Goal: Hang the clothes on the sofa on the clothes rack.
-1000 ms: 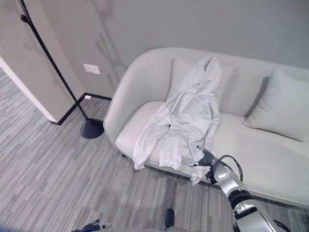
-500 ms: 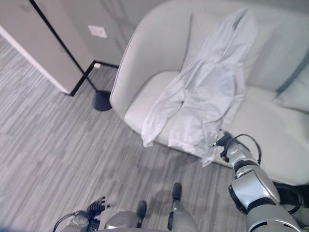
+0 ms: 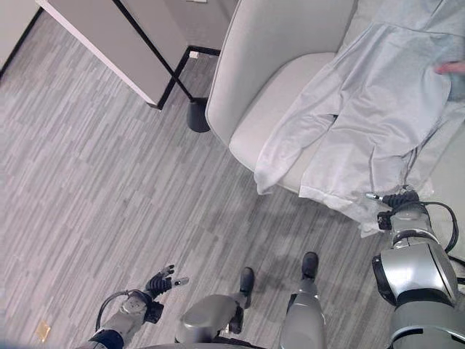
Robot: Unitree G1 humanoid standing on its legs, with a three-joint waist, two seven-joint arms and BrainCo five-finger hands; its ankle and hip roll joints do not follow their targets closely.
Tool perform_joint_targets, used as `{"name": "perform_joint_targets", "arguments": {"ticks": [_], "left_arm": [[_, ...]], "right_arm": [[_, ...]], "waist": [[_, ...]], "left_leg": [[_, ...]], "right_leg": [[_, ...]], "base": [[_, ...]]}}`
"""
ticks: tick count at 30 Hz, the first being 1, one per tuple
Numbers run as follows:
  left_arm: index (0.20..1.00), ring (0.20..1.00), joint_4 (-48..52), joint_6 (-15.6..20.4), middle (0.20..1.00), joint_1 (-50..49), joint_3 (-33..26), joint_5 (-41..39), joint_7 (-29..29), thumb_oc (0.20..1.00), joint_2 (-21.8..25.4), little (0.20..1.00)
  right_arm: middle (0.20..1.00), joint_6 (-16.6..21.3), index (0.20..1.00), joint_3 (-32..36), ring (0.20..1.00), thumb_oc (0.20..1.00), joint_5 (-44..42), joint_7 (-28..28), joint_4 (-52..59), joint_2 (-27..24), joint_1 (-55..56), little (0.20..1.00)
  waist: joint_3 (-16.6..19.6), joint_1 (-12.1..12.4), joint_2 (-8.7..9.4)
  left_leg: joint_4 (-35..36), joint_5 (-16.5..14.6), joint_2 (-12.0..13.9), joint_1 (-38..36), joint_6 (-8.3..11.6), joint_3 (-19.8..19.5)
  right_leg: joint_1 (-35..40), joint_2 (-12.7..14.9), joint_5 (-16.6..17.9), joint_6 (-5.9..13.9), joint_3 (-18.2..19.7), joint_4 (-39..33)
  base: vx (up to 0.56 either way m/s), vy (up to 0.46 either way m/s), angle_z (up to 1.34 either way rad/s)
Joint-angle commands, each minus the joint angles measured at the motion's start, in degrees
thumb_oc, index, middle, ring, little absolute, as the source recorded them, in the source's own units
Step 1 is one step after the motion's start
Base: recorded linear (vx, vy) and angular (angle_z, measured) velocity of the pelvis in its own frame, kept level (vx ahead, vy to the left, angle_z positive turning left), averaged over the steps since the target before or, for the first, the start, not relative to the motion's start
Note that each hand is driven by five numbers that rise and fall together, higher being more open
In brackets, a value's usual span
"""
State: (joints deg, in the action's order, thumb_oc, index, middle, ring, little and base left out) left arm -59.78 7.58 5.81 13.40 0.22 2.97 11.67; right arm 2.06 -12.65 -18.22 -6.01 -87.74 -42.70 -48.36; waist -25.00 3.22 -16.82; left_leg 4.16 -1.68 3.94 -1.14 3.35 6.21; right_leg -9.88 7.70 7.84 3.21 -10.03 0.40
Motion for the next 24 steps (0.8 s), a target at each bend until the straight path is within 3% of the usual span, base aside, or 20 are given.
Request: {"name": "perform_joint_targets", "arguments": {"ticks": [1,9,14,19,20,21,22,23,24], "left_arm": [[1.0,1.0,-3.9,1.4,1.0,1.3,4.2,1.6,-1.3,1.0,-1.5,1.0],[1.0,1.0,-0.6,2.2,1.0,1.3,5.7,2.1,-1.9,1.0,-1.9,1.0],[1.0,1.0,-0.5,2.6,1.0,1.3,6.1,2.5,-1.9,1.0,-2.0,1.0],[1.0,1.0,-3.4,3.3,1.0,2.7,5.3,2.8,-2.5,1.0,-2.5,1.0],[1.0,1.0,-4.0,3.4,1.0,3.0,5.4,3.0,-2.6,1.0,-2.4,1.0],[1.0,1.0,-4.5,3.3,1.0,3.6,5.6,3.2,-2.6,1.0,-2.4,1.0],[1.0,1.0,-4.7,3.2,1.0,3.9,5.2,3.4,-2.7,1.0,-2.3,1.0],[1.0,1.0,-4.7,3.2,1.0,3.8,5.3,3.4,-2.7,1.0,-2.2,1.0],[1.0,1.0,-5.0,3.1,1.0,4.3,4.8,3.8,-2.7,1.0,-2.0,1.0]], "right_arm": [[1.0,2.5,1.0,0.3,1.0,1.0,-5.0,-1.3,-4.3,-0.9,-5.6,1.0],[1.0,3.9,1.0,1.7,1.0,1.0,-5.6,-2.5,-0.5,-1.0,-7.2,1.0],[1.0,4.8,1.0,2.6,1.0,1.0,-5.1,-2.7,1.5,0.1,-4.8,1.0],[1.0,6.0,1.0,5.7,1.0,1.0,-0.1,-4.0,12.4,6.2,5.1,1.0],[1.0,6.0,1.0,6.7,1.0,1.0,1.5,-4.4,16.2,8.1,7.7,1.0],[1.0,6.1,1.0,7.8,1.0,1.0,5.9,-4.6,24.2,10.9,13.1,1.0],[1.0,5.9,1.0,8.1,1.0,1.0,9.1,-4.7,27.9,11.3,16.0,1.0],[1.0,5.8,1.0,8.3,1.0,1.0,9.2,-4.8,28.2,11.4,16.2,1.0],[1.0,5.5,1.0,7.9,1.0,1.0,15.8,-4.1,34.3,11.4,20.8,1.0]], "waist": [[-3.7,0.1,-4.91],[-4.8,-0.9,-7.5],[-4.8,-1.6,-6.93],[-4.8,-2.9,-3.29],[-4.8,-3.2,-2.16],[-4.4,-3.8,0.11],[-3.7,-4.1,1.4],[-3.7,-4.0,1.44],[-2.2,-4.5,3.61]], "left_leg": [[0.8,4.0,7.5,-2.0,1.41,-0.8],[0.8,3.5,6.5,-1.0,1.94,-0.9],[0.8,3.1,6.6,-2.0,1.9,-1.1],[0.8,2.7,6.7,-4.2,1.51,-1.1],[0.8,2.6,6.7,-4.7,1.39,-1.1],[0.8,2.6,6.7,-5.3,1.21,-1.0],[0.8,2.7,6.7,-5.7,1.12,-1.0],[0.8,2.7,6.7,-5.7,1.12,-1.0],[0.8,3.2,6.8,-6.3,0.87,-0.9]], "right_leg": [[-5.0,2.8,-3.5,4.72,5.0,18.9],[-6.5,3.3,-3.9,4.27,4.2,19.5],[-5.1,2.7,-3.8,4.14,3.7,19.0],[-3.0,1.2,-4.0,3.66,3.5,18.2],[-2.4,0.8,-4.0,3.46,3.4,17.8],[-1.5,0.2,-4.1,2.97,3.1,16.9],[-1.0,0.0,-4.1,2.69,3.0,16.1],[-1.0,0.0,-4.1,2.69,3.0,16.1],[-0.4,-0.6,-4.0,2.05,2.9,14.4]], "base": [[0.05,-0.005,0.46],[0.02,-0.001,0.05],[0.0,0.0,0.0],[0.0,-0.038,0.02],[-0.02,-0.115,0.01],[-0.01,-0.125,-0.01],[-0.01,-0.091,-0.04],[0.0,-0.081,-0.01],[-0.01,-0.052,0.01]]}}
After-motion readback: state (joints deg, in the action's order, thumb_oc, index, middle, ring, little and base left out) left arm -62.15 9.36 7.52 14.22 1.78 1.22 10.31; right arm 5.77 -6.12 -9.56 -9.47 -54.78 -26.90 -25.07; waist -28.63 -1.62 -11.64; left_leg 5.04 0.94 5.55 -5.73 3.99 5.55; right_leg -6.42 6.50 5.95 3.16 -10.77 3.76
